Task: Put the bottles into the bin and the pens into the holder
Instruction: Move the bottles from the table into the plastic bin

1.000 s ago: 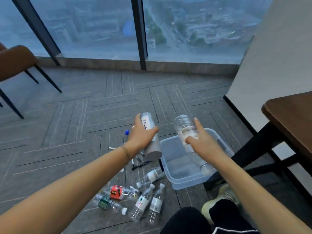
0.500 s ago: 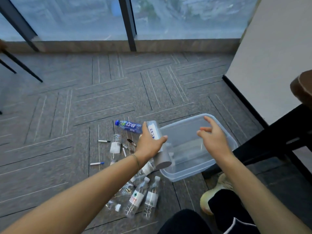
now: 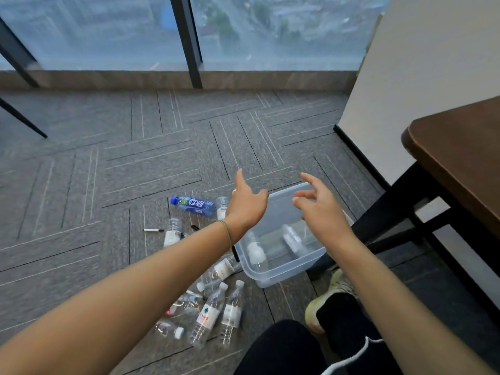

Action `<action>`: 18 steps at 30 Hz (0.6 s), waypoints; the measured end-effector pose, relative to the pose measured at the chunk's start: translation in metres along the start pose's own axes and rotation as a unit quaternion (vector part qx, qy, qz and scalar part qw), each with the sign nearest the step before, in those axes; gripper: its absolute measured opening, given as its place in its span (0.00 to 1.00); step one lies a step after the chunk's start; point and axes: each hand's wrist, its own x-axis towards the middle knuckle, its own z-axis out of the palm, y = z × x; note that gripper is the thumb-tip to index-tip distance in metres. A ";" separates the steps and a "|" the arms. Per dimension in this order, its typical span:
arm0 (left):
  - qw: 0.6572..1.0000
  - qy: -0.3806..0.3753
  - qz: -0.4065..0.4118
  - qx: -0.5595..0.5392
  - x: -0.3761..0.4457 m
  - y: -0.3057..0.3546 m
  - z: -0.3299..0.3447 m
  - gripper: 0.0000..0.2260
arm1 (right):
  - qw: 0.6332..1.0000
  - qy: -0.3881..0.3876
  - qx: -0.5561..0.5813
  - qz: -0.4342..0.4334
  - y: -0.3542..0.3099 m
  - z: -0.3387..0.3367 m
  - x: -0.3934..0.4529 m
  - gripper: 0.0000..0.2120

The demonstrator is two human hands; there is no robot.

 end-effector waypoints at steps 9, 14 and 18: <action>0.973 -0.003 0.182 -0.139 -0.094 0.109 -0.045 0.34 | 0.992 0.034 0.015 -0.122 -0.108 -0.042 -0.080 0.27; 0.949 -0.003 0.271 -0.160 -0.163 0.173 -0.050 0.31 | 0.979 0.095 0.013 -0.181 -0.152 -0.095 -0.144 0.25; 0.933 -0.040 0.321 -0.159 -0.219 0.217 -0.031 0.29 | 0.970 0.162 -0.013 -0.178 -0.165 -0.151 -0.198 0.27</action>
